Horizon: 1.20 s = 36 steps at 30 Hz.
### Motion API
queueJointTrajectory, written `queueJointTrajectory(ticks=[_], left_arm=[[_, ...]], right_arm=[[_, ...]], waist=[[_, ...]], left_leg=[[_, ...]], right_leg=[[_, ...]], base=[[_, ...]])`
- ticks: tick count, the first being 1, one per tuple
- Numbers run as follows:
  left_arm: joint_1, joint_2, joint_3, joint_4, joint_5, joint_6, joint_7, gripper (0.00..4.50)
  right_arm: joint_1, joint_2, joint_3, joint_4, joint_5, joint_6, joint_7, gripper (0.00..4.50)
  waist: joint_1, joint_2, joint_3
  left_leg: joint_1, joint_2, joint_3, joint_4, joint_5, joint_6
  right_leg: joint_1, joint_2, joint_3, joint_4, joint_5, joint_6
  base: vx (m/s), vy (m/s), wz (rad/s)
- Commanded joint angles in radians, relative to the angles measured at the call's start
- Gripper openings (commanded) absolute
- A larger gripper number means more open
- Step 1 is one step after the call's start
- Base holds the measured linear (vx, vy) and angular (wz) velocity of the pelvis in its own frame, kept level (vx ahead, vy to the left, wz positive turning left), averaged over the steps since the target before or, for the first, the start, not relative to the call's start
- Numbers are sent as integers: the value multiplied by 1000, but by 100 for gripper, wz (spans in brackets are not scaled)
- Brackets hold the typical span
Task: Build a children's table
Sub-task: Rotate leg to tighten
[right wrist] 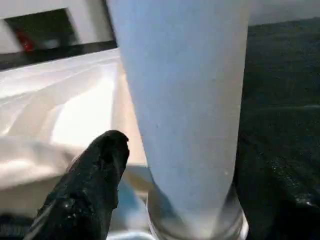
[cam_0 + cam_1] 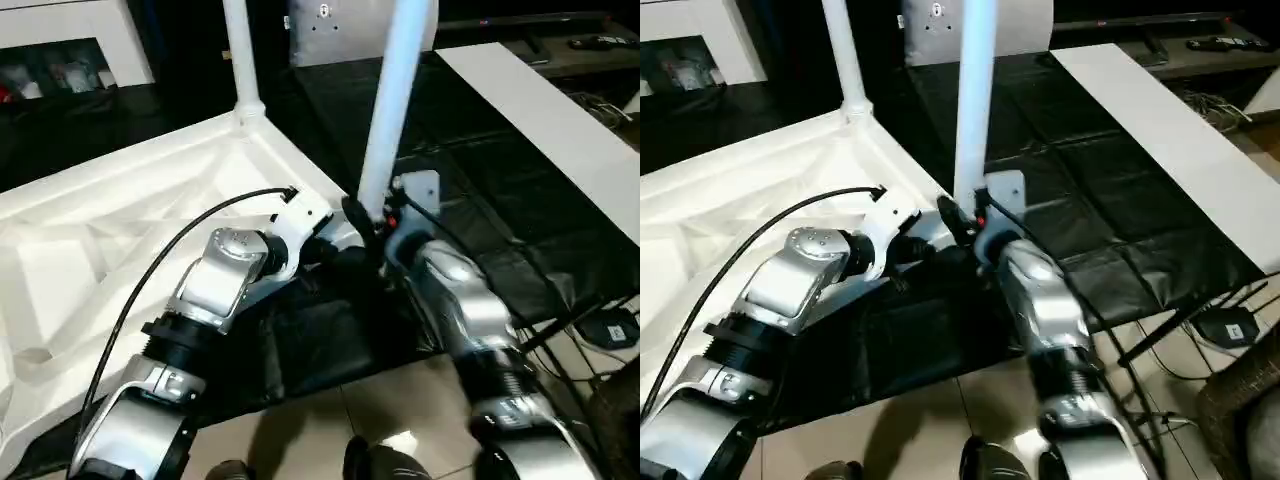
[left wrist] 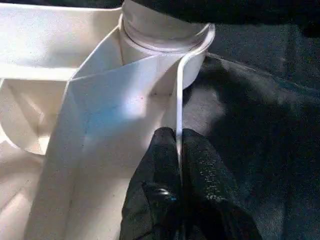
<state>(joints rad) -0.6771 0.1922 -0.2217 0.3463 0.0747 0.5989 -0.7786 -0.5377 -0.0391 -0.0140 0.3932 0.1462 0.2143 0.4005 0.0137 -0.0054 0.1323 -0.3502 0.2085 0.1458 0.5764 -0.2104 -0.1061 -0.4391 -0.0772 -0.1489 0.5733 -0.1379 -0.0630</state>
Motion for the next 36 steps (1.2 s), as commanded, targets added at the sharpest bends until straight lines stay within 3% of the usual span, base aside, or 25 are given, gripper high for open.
queueJointTrajectory(ticks=[1, 4, 5, 8, 13, 14, 21, 25, 26, 27, 36], left_arm=[[15, 1, -16, -13, -27, -45, -53, 0], [17, 61, -36, 14, -40, -111, -160, 0], [17, 71, -40, 19, -43, -125, -179, 0], [21, 118, -70, 36, -56, -185, -273, 0], [23, 189, -108, 64, -77, -283, -459, 0], [16, 215, -128, 83, -70, -334, -514, 0], [-17, 267, -187, 141, -64, -474, -685, 0], [-51, 273, -219, 179, -67, -545, -794, 0], [-56, 272, -225, 180, -66, -554, -805, 0], [-56, 272, -225, 180, -66, -554, -805, 0], [-98, 265, -282, 232, -87, -626, -836, 0]], right_arm=[[23, -21, 19, -44, 20, 11, 59, 362], [61, -145, 44, -96, 43, 24, 230, 387], [65, -166, 51, -99, 41, 19, 258, 413], [66, -222, 44, -110, 70, 26, 360, 433], [46, -327, 72, -107, 106, 11, 569, 433], [45, -365, 100, -111, 112, -15, 653, 433], [24, -428, 169, -93, 127, -52, 890, 433], [-5, -423, 200, -61, 162, -22, 998, 398], [-8, -421, 206, -60, 167, -16, 1012, 388], [-8, -421, 206, -60, 167, -16, 1012, 376], [-15, -419, 269, -65, 184, 35, 1135, 309]], waist=[[5, 6, -75], [14, 6, -76], [17, 8, -74], [21, 6, -70], [30, 8, -69], [33, 9, -67], [47, 5, -72], [55, 2, -73], [57, -8, -73], [62, -3, -73], [71, -5, -74]], left_leg=[[-15, 7, 9, -51, -14, 159], [-15, 4, 8, -49, -12, 170], [-14, 6, 9, -48, -9, 176], [-13, 5, 9, -51, -42, 168], [-7, 9, 9, -53, -65, 157], [-6, 13, 9, -55, -62, 153], [-9, 16, 10, -52, -44, 164], [-8, 17, 11, -52, -35, 164], [-9, 18, 12, -53, -27, 164], [-9, 20, 11, -52, -18, 163], [-10, 17, 12, -52, -21, 145]], right_leg=[[95, -64, 66, -64, -223, -172], [100, -60, 67, -66, -233, -153], [95, -61, 68, -65, -231, -156], [94, -63, 65, -74, -295, -144], [90, -64, 67, -77, -338, -134], [86, -65, 69, -75, -333, -138], [90, -67, 69, -64, -287, -155], [89, -68, 70, -64, -292, -158], [90, -68, 70, -62, -284, -159], [89, -70, 71, -59, -280, -162], [91, -69, 70, -62, -300, -146]], base=[[0, 0, 0], [0, 0, 0], [0, 0, 0], [0, 0, 0], [0, 0, 0], [0, 0, 0], [0, 0, 0], [0, 0, 0], [0, 0, 0], [0, 0, 0], [0, 0, 0]])
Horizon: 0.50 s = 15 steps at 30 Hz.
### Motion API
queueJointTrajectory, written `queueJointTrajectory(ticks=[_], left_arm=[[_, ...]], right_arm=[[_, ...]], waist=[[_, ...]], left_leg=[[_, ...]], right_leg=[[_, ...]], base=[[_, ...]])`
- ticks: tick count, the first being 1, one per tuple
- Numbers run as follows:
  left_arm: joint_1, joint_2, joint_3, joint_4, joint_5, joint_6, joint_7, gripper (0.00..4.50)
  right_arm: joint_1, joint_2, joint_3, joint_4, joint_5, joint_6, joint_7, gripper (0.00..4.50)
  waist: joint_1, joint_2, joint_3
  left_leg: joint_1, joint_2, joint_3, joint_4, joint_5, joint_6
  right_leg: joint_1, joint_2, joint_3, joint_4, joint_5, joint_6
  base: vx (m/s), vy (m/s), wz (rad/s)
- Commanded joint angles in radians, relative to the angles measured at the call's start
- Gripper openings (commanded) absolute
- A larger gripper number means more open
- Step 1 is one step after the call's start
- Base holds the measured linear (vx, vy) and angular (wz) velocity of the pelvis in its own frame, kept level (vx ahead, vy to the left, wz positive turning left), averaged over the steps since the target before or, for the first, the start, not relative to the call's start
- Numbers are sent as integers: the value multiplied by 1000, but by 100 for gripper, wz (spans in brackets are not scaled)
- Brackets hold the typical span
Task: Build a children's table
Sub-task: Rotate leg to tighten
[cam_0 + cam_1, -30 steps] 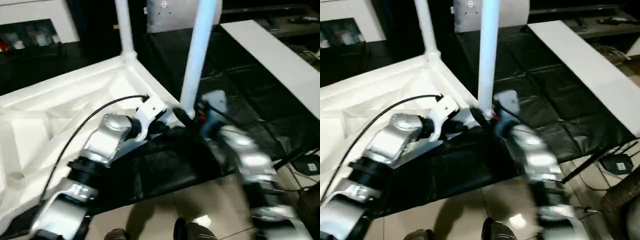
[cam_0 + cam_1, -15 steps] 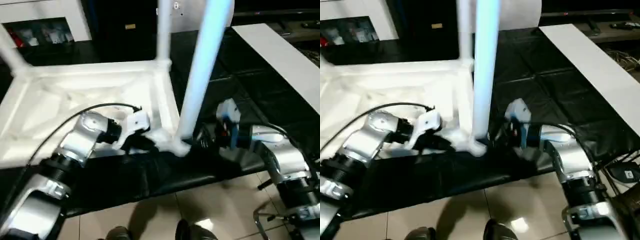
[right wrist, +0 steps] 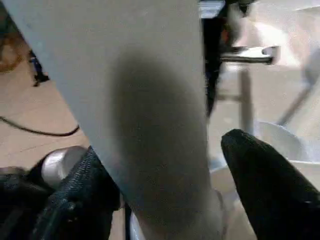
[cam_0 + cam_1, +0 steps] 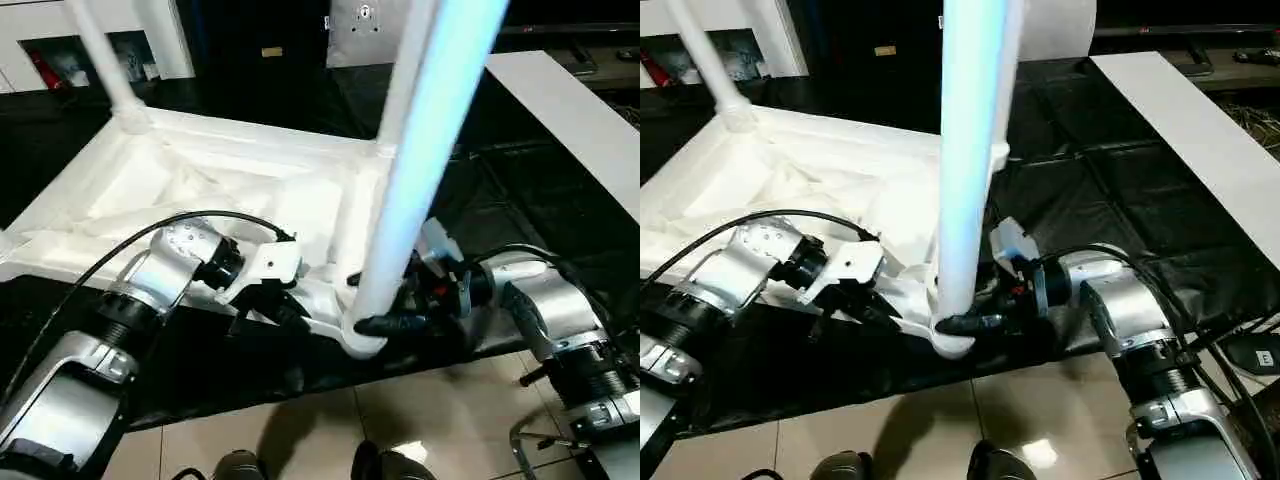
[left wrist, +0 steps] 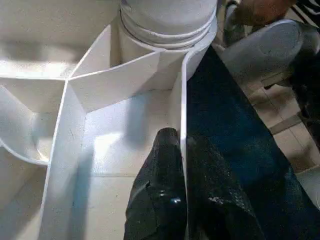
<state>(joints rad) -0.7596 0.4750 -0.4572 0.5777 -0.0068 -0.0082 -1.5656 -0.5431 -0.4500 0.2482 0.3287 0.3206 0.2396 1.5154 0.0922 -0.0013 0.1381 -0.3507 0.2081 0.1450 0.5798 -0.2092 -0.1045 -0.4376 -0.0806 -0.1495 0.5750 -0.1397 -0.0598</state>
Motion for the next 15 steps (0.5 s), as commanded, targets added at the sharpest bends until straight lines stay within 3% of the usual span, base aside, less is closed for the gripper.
queueJointTrajectory(ticks=[1, 6, 10, 11, 15], left_arm=[[-19, -18, -47, 6, -6, -21, -49, 0], [-27, -21, -30, 34, 4, -25, -49, 0], [-19, -19, -5, 36, -19, 9, -49, 0], [-6, -19, 31, 21, -40, 70, -20, 0], [12, -18, 74, -1, -56, 146, 59, 0]], right_arm=[[-10, -9, 8, -2, 10, 12, 24, 300], [-10, -7, 11, -8, 14, 24, 29, 252], [-1, 7, -5, -32, 42, 77, 1, 227], [11, 30, -32, -54, 56, 118, -66, 224], [32, 75, -64, -72, 41, 150, -196, 219]], waist=[[-8, -10, -81], [-9, -11, -82], [-9, -11, -81], [-9, -6, -81], [-12, -4, -82]], left_leg=[[-10, 19, 12, -56, -17, 141], [-10, 17, 12, -56, -18, 133], [-11, 16, 13, -56, -14, 129], [-9, 16, 13, -56, -19, 123], [-10, 13, 11, -57, -34, 97]], right_leg=[[90, -66, 70, -62, -296, -148], [91, -66, 70, -64, -307, -138], [91, -65, 69, -65, -308, -135], [91, -65, 69, -67, -322, -132], [92, -66, 67, -72, -357, -116]], base=[[0, 0, 0], [0, 0, 0], [0, 0, 0], [0, 0, 0], [0, 0, 0]])
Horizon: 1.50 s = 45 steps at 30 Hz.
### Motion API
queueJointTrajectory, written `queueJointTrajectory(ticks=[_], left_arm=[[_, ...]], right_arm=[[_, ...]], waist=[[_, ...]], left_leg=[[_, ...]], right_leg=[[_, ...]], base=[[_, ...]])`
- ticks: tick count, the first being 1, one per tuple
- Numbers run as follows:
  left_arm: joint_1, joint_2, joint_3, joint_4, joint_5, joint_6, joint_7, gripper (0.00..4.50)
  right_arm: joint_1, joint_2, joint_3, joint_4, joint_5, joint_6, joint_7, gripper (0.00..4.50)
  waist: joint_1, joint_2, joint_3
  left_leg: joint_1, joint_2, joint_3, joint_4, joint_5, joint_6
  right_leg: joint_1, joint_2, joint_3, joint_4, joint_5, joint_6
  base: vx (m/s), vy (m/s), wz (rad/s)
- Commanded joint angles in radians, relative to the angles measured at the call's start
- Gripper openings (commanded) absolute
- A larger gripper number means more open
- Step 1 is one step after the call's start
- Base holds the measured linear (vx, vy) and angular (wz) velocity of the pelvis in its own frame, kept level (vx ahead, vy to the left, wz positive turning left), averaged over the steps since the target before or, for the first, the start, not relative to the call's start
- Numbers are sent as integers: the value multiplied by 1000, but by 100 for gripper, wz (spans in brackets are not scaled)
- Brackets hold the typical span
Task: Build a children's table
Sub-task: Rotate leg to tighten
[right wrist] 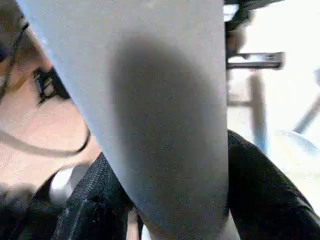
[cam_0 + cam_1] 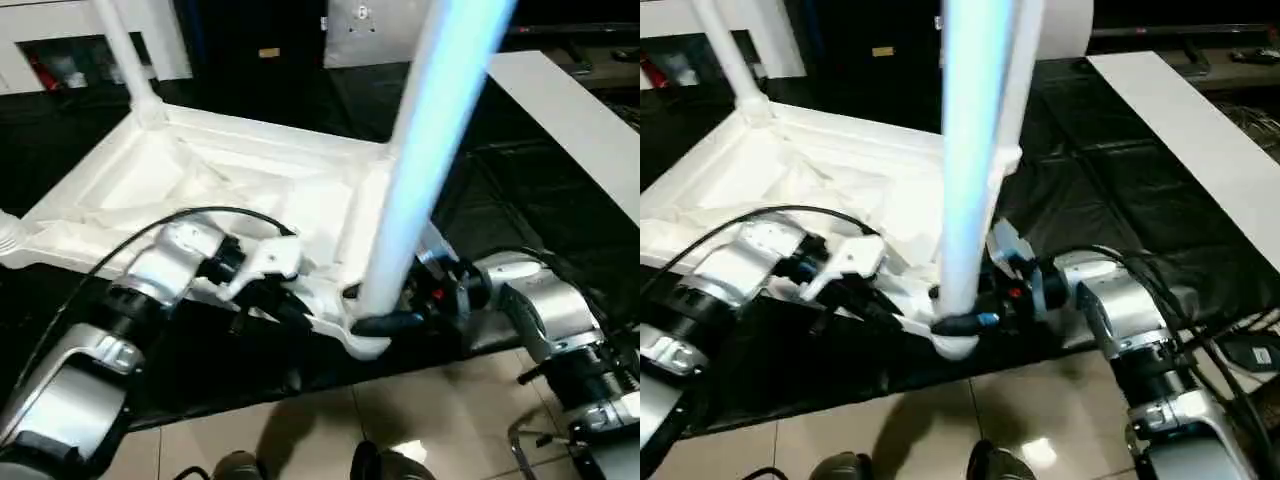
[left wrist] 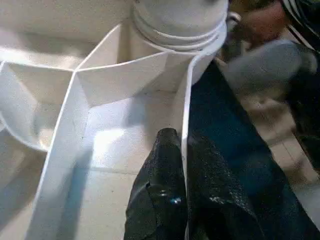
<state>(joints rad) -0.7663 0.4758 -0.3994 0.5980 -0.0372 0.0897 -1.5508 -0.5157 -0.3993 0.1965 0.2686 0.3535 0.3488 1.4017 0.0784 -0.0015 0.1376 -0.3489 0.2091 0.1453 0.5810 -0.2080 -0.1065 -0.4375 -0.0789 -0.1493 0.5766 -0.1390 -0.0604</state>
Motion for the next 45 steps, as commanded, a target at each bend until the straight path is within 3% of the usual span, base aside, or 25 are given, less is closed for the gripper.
queueJointTrajectory(ticks=[1, 2, 4, 9, 12, 16, 18, 20, 23, 28, 32, 34, 37, 38, 41, 45], left_arm=[[31, -20, 39, -43, -29, 102, 95, 0], [40, -21, 55, -58, -31, 139, 130, 0], [64, -36, 96, -110, -33, 230, 225, 0], [92, -139, 181, -211, -15, 407, 477, 0], [88, -189, 204, -225, -9, 445, 565, 0], [57, -328, 242, -217, 7, 481, 783, 0], [51, -370, 243, -231, 13, 508, 841, 0], [47, -383, 244, -231, 28, 493, 875, 0], [54, -369, 227, -240, 40, 487, 865, 0], [69, -319, 218, -224, 53, 433, 818, 0], [73, -279, 201, -208, 55, 407, 766, 0], [79, -222, 172, -184, 48, 360, 658, 0], [83, -184, 153, -167, 39, 311, 574, 0], [86, -164, 140, -161, 39, 288, 539, 0], [92, -116, 107, -149, 31, 227, 429, 0], [92, -54, 60, -133, 28, 141, 266, 0]], right_arm=[[14, 53, -24, -11, -14, 34, -161, 219], [20, 72, -32, -10, -28, 28, -214, 217], [20, 130, -52, 23, -74, 3, -362, 216], [-20, 279, -107, 115, -125, -13, -673, 209], [-43, 323, -124, 150, -147, -22, -780, 209], [-118, 424, -188, 269, -168, -60, -1027, 209], [-134, 451, -203, 299, -190, -107, -1077, 209], [-136, 461, -214, 303, -199, -125, -1103, 277], [-124, 456, -217, 288, -200, -144, -1106, 285], [-72, 396, -210, 208, -205, -165, -1037, 330], [-29, 345, -198, 133, -177, -160, -935, 376], [20, 248, -174, 59, -152, -156, -778, 395], [40, 174, -163, 34, -125, -148, -656, 413], [47, 140, -160, 23, -107, -142, -597, 420], [52, 60, -148, 14, -87, -136, -463, 446], [47, -32, -107, 13, -75, -149, -290, 446]], waist=[[-1, -4, -82], [-12, -3, -81], [-27, -5, -80], [-64, -2, -84], [-70, -1, -83], [-68, 7, -80], [-66, 4, -82], [-63, 5, -84], [-62, 6, -87], [-60, 4, -84], [-55, 2, -87], [-53, 0, -83], [-53, 5, -83], [-49, 3, -81], [-41, 2, -81], [-26, 1, -83]], left_leg=[[-13, 12, 11, -59, -37, 93], [-14, 11, 9, -61, -40, 71], [-20, 7, 7, -61, -39, 58], [-24, 2, 9, -55, -10, 70], [-20, 1, 11, -54, -6, 100], [-11, 4, 10, -55, -40, 89], [-12, 1, 12, -53, -42, 93], [-16, 1, 11, -53, -22, 111], [-18, 0, 10, -51, -1, 148], [-18, 1, 10, -51, -11, 155], [-21, 0, 9, -49, 11, 180], [-20, -3, 9, -49, -14, 187], [-18, 2, 9, -50, -19, 175], [-17, -2, 10, -50, -40, 174], [-14, 5, 9, -52, -42, 169], [-9, 10, 9, -52, -32, 175]], right_leg=[[92, -69, 67, -73, -360, -112], [92, -68, 66, -74, -369, -108], [96, -67, 64, -73, -373, -103], [99, -63, 66, -69, -318, -125], [95, -58, 65, -71, -292, -143], [87, -60, 63, -79, -347, -140], [89, -60, 63, -78, -339, -136], [91, -60, 64, -71, -289, -145], [94, -59, 64, -64, -223, -167], [95, -59, 64, -69, -244, -158], [100, -58, 64, -64, -204, -161], [100, -57, 64, -73, -257, -133], [96, -59, 63, -73, -277, -132], [97, -57, 63, -79, -311, -120], [93, -58, 64, -76, -319, -125], [88, -60, 66, -71, -293, -144]], base=[[0, 0, 0], [0, 0, 0], [0, 0, 0], [0, 0, 0], [0, 0, 0], [0, 0, 0], [0, 0, 0], [0, 0, 0], [0, 0, 0], [0, 0, 0], [0, 0, 0], [0, 0, 0], [0, 0, 0], [0, 0, 0], [0, 0, 0], [0, 0, 0]])
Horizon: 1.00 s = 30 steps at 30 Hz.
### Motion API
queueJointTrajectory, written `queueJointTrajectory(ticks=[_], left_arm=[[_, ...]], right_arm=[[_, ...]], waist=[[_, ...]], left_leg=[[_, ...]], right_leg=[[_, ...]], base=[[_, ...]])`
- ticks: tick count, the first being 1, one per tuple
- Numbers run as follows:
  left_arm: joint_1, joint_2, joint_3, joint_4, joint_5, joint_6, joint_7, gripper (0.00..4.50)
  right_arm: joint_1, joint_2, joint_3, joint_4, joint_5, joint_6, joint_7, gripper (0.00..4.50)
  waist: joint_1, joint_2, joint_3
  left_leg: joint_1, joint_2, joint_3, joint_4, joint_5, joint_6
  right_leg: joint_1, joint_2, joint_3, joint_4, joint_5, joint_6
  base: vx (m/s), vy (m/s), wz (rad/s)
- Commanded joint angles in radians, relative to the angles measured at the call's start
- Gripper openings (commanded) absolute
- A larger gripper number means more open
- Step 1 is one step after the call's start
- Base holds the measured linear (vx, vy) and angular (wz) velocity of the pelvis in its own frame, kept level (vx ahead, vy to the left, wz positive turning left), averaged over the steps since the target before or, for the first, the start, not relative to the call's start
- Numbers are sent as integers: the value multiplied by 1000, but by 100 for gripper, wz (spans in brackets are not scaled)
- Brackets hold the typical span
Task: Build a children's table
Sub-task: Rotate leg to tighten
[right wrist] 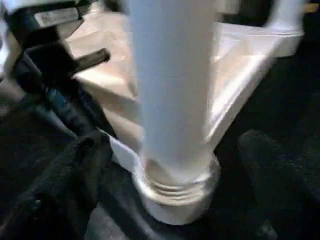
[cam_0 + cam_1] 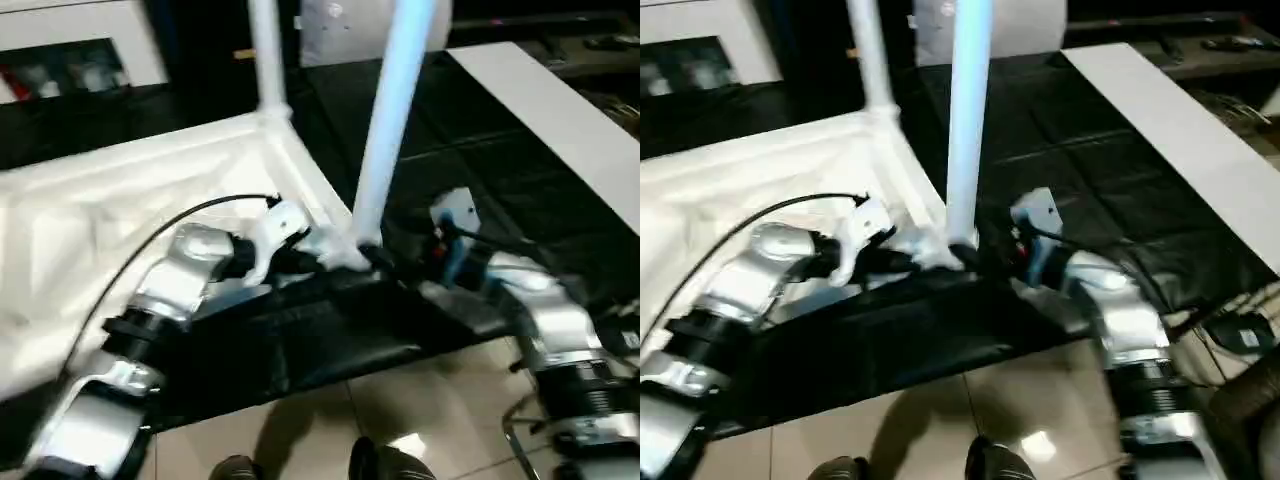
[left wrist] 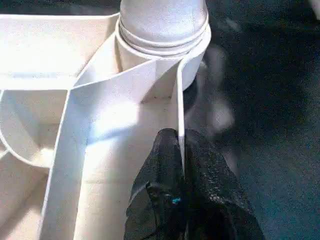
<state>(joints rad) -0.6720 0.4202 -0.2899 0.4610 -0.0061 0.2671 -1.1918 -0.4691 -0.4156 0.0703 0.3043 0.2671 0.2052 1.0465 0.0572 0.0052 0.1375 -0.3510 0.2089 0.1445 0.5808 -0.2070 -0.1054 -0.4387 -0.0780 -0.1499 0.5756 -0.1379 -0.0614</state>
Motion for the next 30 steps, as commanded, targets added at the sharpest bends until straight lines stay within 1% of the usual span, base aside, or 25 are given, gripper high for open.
queueJointTrajectory(ticks=[1, 2, 4, 5, 6, 7, 8, 9, 10, 11, 12, 13, 15, 16, 17, 18, 19, 20, 21, 22, 25, 26, 27, 28, 30], left_arm=[[-4, 12, -61, 9, 3, -49, -116, 0], [-10, 25, -72, 19, 9, -59, -140, 0], [-18, 37, -83, 32, 17, -79, -165, 0], [-23, 47, -92, 42, 22, -101, -189, 0], [-32, 59, -108, 53, 22, -129, -238, 0], [-33, 60, -110, 54, 21, -134, -247, 0], [-37, 64, -118, 58, 18, -153, -276, 0], [-39, 66, -122, 59, 16, -159, -290, 0], [-42, 67, -130, 63, 13, -175, -314, 0], [-44, 67, -133, 65, 12, -188, -328, 0], [-46, 66, -135, 68, 12, -192, -335, 0], [-51, 65, -140, 76, 10, -204, -354, 0], [-67, 56, -166, 95, 24, -244, -391, 0], [-67, 56, -166, 95, 24, -244, -391, 0], [-72, 55, -173, 101, 27, -257, -400, 0], [-77, 51, -179, 105, 30, -264, -403, 0], [-81, 46, -181, 109, 30, -267, -407, 0], [-85, 42, -183, 113, 31, -269, -409, 0], [-88, 39, -185, 117, 33, -276, -412, 0], [-89, 38, -187, 119, 35, -281, -416, 0], [-92, 38, -192, 125, 34, -291, -422, 0], [-93, 38, -195, 128, 32, -295, -422, 0], [-95, 38, -198, 132, 31, -299, -423, 0], [-98, 40, -204, 140, 27, -308, -423, 0], [-99, 40, -205, 147, 28, -314, -423, 0]], right_arm=[[0, -29, 28, -23, 14, -11, 100, 446], [-6, -43, 37, -18, 21, -11, 143, 446], [-13, -53, 44, -11, 27, -11, 179, 446], [-20, -58, 49, -2, 31, -10, 204, 446], [-36, -65, 59, 19, 36, -11, 250, 431], [-39, -65, 61, 23, 37, -11, 256, 420], [-48, -67, 66, 36, 39, -11, 276, 413], [-53, -67, 69, 42, 42, -7, 289, 409], [-63, -67, 78, 53, 45, -3, 311, 400], [-69, -66, 83, 60, 46, -1, 323, 387], [-72, -66, 85, 63, 46, 0, 331, 387], [-81, -66, 94, 74, 46, 2, 356, 368], [-106, -57, 120, 103, 40, -1, 404, 364], [-106, -57, 120, 103, 40, -1, 404, 358], [-112, -53, 126, 111, 36, -7, 414, 337], [-116, -46, 131, 113, 39, -1, 425, 337], [-118, -40, 138, 115, 38, -1, 434, 323], [-120, -35, 142, 117, 38, 0, 441, 323], [-122, -31, 146, 119, 39, 0, 448, 312], [-124, -28, 150, 119, 39, 1, 452, 301], [-129, -24, 157, 124, 42, 2, 464, 282], [-132, -23, 160, 127, 43, 1, 469, 265], [-134, -22, 161, 130, 43, 1, 473, 253], [-139, -19, 165, 135, 43, 4, 485, 253], [-141, -19, 167, 138, 42, 7, 493, 236]], waist=[[-1, -5, -82], [4, -5, -82], [7, -5, -82], [10, -6, -82], [9, -11, -81], [11, -9, -82], [13, -9, -81], [14, -9, -82], [14, -13, -82], [18, -9, -83], [20, -10, -83], [24, -9, -85], [27, -9, -85], [29, -9, -85], [29, -16, -83], [30, -13, -84], [29, -14, -82], [29, -15, -83], [29, -15, -82], [28, -18, -81], [29, -17, -81], [29, -17, -81], [29, -18, -81], [28, -20, -80], [28, -19, -80]], left_leg=[[-7, 13, 11, -52, -25, 175], [-7, 14, 11, -52, -27, 172], [-8, 14, 11, -53, -34, 171], [-8, 14, 11, -53, -42, 165], [-9, 14, 12, -53, -42, 161], [-10, 12, 11, -53, -46, 158], [-9, 13, 12, -53, -48, 153], [-9, 13, 12, -53, -46, 149], [-9, 14, 12, -54, -41, 147], [-9, 15, 12, -53, -32, 150], [-8, 15, 13, -53, -27, 150], [-7, 16, 13, -52, -20, 153], [-8, 16, 13, -51, -20, 158], [-8, 18, 13, -51, -21, 155], [-8, 18, 12, -53, -21, 154], [-8, 19, 12, -53, -20, 152], [-9, 19, 12, -53, -23, 151], [-9, 19, 12, -53, -24, 148], [-9, 18, 12, -53, -27, 147], [-9, 17, 13, -54, -33, 144], [-10, 17, 12, -54, -32, 138], [-10, 16, 13, -54, -31, 139], [-9, 16, 13, -54, -29, 139], [-11, 15, 13, -54, -28, 138], [-10, 15, 13, -54, -27, 139]], right_leg=[[89, -63, 69, -66, -281, -149], [89, -64, 69, -65, -279, -154], [89, -64, 68, -66, -288, -155], [90, -65, 67, -66, -297, -153], [91, -65, 68, -68, -301, -149], [92, -66, 67, -67, -317, -146], [90, -67, 68, -69, -327, -140], [91, -67, 68, -68, -326, -140], [91, -67, 69, -68, -324, -138], [90, -67, 69, -64, -312, -144], [89, -67, 70, -65, -306, -145], [88, -66, 69, -62, -293, -152], [89, -66, 68, -61, -283, -159], [89, -67, 69, -60, -280, -161], [89, -68, 69, -58, -284, -159], [89, -69, 70, -59, -285, -159], [88, -69, 69, -61, -292, -158], [90, -69, 69, -60, -293, -157], [89, -69, 69, -61, -296, -156], [88, -69, 69, -63, -309, -151], [90, -70, 69, -64, -320, -143], [90, -69, 69, -64, -320, -141], [89, -68, 69, -64, -321, -139], [90, -68, 69, -64, -321, -137], [90, -68, 69, -64, -326, -134]], base=[[0, 0, 0], [0, 0, 0], [0, 0, 0], [0, 0, 0], [0, 0, 0], [0, 0, 0], [0, 0, 0], [0, 0, 0], [0, 0, 0], [0, 0, 0], [0, 0, 0], [0, 0, 0], [0, 0, 0], [0, 0, 0], [0, 0, 0], [0, 0, 0], [0, 0, 0], [0, 0, 0], [0, 0, 0], [0, 0, 0], [0, 0, 0], [0, 0, 0], [0, 0, 0], [0, 0, 0], [0, 0, 0]])
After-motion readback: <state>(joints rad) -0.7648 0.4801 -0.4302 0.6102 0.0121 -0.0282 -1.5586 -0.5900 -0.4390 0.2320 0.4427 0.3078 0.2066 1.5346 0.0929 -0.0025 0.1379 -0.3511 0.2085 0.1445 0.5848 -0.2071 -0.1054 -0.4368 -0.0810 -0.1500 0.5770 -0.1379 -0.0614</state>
